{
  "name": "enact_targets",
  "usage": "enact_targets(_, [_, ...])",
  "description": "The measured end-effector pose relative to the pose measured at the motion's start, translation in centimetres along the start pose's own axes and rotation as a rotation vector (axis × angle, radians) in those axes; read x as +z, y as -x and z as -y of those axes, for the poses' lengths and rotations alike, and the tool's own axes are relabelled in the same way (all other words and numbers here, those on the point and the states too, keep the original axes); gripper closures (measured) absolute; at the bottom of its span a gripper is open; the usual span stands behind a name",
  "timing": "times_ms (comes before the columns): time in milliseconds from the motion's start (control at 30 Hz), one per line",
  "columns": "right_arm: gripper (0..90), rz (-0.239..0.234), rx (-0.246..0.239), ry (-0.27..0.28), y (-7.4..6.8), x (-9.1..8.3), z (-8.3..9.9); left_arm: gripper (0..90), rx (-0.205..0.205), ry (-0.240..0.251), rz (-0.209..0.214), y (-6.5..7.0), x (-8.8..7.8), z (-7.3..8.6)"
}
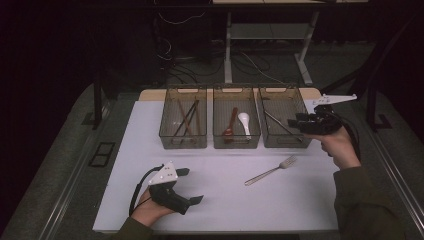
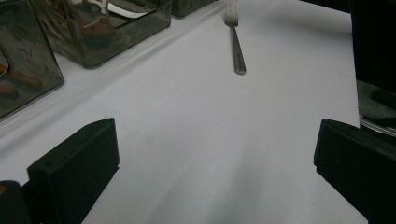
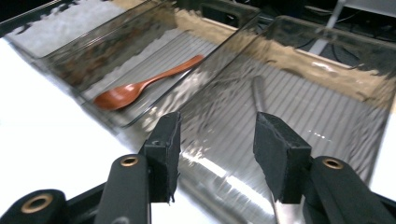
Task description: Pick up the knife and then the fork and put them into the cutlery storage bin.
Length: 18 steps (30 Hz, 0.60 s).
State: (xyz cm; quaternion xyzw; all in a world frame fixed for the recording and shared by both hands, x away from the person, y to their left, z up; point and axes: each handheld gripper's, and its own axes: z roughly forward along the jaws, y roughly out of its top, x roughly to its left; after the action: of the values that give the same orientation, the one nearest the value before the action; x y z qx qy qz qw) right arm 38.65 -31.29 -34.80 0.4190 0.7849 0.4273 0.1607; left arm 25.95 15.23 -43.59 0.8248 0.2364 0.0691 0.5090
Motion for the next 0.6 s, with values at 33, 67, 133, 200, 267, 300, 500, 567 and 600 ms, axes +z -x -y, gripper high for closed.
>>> enact_targets(33, [55.9,-0.005,-0.008,-0.001,-0.3,-0.1,0.3,0.0,0.001,-0.001,0.0,0.0,0.0,0.0])
enact_targets(67, [57.8,-0.009,-0.007,-0.008,-0.6,-0.2,0.7,0.0,0.002,-0.002,-0.001,0.0,0.0,0.0])
enact_targets(133, [63.5,-0.02,-0.017,-0.012,-1.2,-0.3,1.3,0.0,0.001,-0.002,-0.001,0.0,0.0,0.0])
enact_targets(200, [69.1,-0.025,-0.029,-0.021,-1.9,-0.3,2.0,0.0,0.002,-0.002,-0.001,0.0,0.0,0.0])
enact_targets(267, [74.2,-0.031,-0.038,-0.034,-2.3,-0.3,2.4,0.0,0.001,-0.001,-0.002,0.0,0.0,0.0])
enact_targets(300, [77.2,-0.033,-0.041,-0.038,-2.5,-0.3,2.7,0.0,0.0,0.0,-0.002,0.0,0.0,0.0])
enact_targets(500, [89.3,-0.062,-0.045,-0.081,-3.4,0.5,4.4,0.0,-0.002,0.004,-0.004,0.0,0.0,0.0])
enact_targets(567, [89.4,-0.068,-0.054,-0.116,-3.6,1.0,4.9,0.0,0.0,0.006,-0.001,0.2,0.0,-0.1])
enact_targets(600, [89.4,-0.068,-0.056,-0.127,-3.7,1.2,5.1,0.0,-0.003,0.005,0.0,0.2,0.1,0.0])
